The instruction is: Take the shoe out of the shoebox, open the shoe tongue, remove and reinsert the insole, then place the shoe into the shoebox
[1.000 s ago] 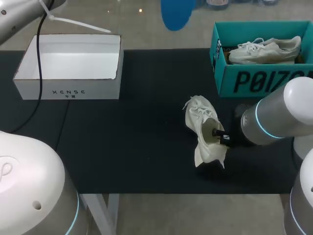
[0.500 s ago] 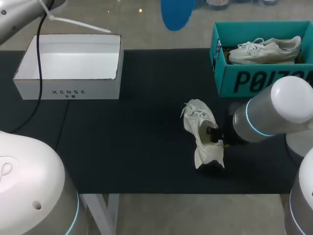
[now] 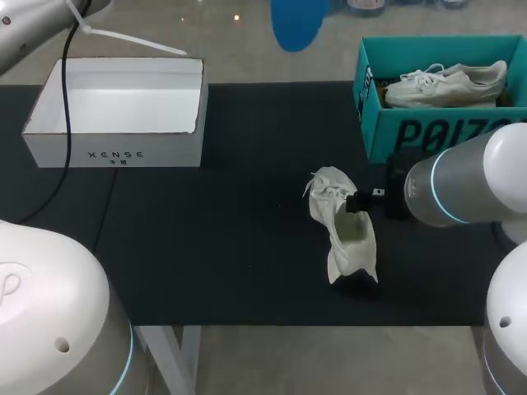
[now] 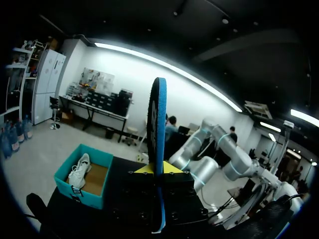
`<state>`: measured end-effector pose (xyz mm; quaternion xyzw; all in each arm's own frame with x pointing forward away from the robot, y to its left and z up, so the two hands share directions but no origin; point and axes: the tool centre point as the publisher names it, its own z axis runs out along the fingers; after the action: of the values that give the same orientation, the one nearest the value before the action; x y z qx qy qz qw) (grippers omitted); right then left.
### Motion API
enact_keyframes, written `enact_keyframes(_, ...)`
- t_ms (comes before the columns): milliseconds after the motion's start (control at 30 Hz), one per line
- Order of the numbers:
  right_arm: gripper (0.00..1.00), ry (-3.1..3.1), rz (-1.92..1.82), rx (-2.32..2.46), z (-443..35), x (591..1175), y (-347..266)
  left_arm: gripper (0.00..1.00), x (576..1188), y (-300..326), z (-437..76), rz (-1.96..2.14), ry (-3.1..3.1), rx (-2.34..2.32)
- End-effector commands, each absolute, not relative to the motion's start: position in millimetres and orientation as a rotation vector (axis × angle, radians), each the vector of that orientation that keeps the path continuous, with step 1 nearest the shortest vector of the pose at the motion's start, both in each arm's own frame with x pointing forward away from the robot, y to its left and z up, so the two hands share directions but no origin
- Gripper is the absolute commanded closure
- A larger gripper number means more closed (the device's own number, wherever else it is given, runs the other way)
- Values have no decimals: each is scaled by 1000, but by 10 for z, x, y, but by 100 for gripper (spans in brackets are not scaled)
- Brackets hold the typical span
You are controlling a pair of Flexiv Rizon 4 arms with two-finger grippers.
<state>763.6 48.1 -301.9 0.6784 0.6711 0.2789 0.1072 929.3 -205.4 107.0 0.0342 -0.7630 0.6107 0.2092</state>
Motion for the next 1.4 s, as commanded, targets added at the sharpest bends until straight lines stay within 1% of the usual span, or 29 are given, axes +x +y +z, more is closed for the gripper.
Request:
enact_keyframes(33, 0, 2070, 831, 2000, -2692, 7508, 347, 100, 9302, -2053, 1067, 1697, -2121, 92)
enact_keyframes(633, 0, 2070, 831, 2000, -2692, 7508, 347, 100, 9302, -2053, 1067, 1697, -2121, 92)
enact_keyframes(700, 0, 2131, 956, 2187, -2639, 7605, 249, 100, 9302, -2053, 1067, 1697, -2121, 92)
enact_keyframes(833, 0, 2243, 1131, 2366, -2599, 7657, 187, 100, 9302, -2053, 1067, 1697, -2121, 92)
enact_keyframes(1000, 0, 2281, 1239, 2636, -2596, 7766, 236, 100, 9302, -2053, 1067, 1697, -2121, 92)
enact_keyframes(1233, 0, 2410, 1525, 2869, -2424, 7944, 303, 100, 9302, -2053, 1067, 1697, -2121, 92)
enact_keyframes(1400, 0, 2489, 1708, 2955, -2250, 7955, 325, 100, 9302, -2053, 1067, 1697, -2121, 92)
